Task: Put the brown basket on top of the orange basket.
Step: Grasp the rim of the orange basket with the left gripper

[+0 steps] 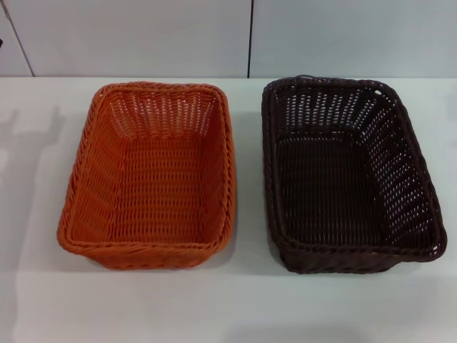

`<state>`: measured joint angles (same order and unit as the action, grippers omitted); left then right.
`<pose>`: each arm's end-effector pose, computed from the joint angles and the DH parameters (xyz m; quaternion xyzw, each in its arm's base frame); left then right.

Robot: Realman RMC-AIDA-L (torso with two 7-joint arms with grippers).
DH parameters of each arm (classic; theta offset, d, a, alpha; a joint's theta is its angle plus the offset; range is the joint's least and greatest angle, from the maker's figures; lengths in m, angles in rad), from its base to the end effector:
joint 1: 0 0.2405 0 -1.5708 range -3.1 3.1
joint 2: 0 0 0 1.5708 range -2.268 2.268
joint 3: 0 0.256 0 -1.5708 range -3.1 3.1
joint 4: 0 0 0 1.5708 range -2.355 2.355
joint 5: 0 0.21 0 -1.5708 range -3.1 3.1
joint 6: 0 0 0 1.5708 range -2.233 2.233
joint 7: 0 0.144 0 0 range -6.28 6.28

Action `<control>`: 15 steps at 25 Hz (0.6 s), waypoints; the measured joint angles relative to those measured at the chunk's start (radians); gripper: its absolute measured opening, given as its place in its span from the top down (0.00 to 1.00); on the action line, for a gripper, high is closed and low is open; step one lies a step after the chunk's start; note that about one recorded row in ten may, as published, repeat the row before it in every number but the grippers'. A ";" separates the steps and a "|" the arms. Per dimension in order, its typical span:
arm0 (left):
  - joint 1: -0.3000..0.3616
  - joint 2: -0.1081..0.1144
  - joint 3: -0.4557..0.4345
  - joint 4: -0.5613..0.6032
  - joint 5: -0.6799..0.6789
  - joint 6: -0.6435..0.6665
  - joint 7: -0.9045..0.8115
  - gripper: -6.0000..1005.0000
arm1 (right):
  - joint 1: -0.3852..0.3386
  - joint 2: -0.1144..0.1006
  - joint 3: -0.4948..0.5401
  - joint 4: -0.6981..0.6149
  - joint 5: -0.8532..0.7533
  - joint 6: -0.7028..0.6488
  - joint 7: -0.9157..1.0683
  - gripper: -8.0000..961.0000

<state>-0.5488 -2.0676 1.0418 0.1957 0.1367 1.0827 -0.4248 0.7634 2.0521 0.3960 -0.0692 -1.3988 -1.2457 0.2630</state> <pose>-0.3236 0.3878 0.0660 -0.5713 -0.2789 -0.4004 0.6600 0.2816 0.4193 0.0840 -0.5463 0.1948 0.4091 0.7045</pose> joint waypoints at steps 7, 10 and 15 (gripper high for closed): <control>0.003 0.000 0.000 -0.001 0.000 0.005 -0.006 0.16 | 0.004 0.003 -0.002 -0.001 0.020 0.000 -0.005 0.45; 0.001 -0.001 0.000 0.005 -0.008 0.008 -0.005 0.16 | 0.002 0.003 0.000 0.002 0.028 -0.001 -0.004 0.45; -0.003 -0.003 0.000 0.003 -0.050 0.037 0.002 0.16 | -0.005 0.007 -0.002 0.006 0.032 -0.043 -0.005 0.44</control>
<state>-0.5517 -2.0709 1.0415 0.1983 0.0867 1.1202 -0.4228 0.7582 2.0591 0.3945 -0.0637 -1.3671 -1.2886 0.2582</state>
